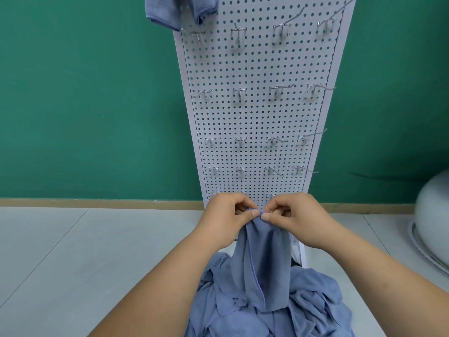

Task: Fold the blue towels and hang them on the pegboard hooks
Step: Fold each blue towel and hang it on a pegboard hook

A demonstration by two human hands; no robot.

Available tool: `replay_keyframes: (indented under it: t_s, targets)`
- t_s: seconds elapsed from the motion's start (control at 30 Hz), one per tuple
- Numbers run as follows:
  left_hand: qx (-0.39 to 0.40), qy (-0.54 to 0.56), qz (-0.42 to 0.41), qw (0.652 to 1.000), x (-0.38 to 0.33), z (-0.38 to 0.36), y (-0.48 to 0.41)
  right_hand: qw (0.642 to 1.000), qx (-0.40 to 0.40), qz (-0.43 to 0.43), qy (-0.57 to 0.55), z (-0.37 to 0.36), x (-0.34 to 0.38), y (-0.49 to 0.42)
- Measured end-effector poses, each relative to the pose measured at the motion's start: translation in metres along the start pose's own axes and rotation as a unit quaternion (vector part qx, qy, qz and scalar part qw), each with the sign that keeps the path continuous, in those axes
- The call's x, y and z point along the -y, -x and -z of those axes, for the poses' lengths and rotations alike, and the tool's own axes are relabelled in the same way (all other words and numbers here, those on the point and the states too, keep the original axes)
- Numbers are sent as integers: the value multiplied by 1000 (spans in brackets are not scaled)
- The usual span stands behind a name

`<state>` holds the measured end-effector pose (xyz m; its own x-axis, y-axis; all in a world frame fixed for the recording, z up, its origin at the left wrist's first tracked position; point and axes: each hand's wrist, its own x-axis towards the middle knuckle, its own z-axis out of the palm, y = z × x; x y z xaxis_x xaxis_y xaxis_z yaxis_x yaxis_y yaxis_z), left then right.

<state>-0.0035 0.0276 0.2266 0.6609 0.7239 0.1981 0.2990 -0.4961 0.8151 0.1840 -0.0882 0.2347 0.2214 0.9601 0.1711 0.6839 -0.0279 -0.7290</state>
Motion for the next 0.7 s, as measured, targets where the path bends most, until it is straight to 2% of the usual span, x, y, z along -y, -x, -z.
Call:
replay_keyframes:
  t_s: [0.1, 0.2, 0.33, 0.43, 0.57, 0.63, 0.7]
  targets:
    - [-31, -53, -30, 998, -4, 8, -2, 999, 17, 0, 46, 6, -9, -1]
    - [-105, -65, -29, 992, 5, 30, -7, 991, 41, -26, 121, 24, -28, 2]
    - [-188, -80, -1, 979, 33, 65, -9, 983, 6, -64, 171, 51, -58, 9]
    - [-185, -113, 19, 976, 46, 73, -7, 973, -38, -52, 221, 62, -63, 11]
    - [-196, -165, 32, 966, 52, 74, -6, 977, -17, 23, 209, 62, -53, 13]
    - [-203, -164, 41, 964, 54, 77, -5, 965, 2, 3, 260, 62, -55, 14]
    - [-207, -157, 42, 965, 53, 77, -6, 934, -9, -49, 353, 61, -57, 15]
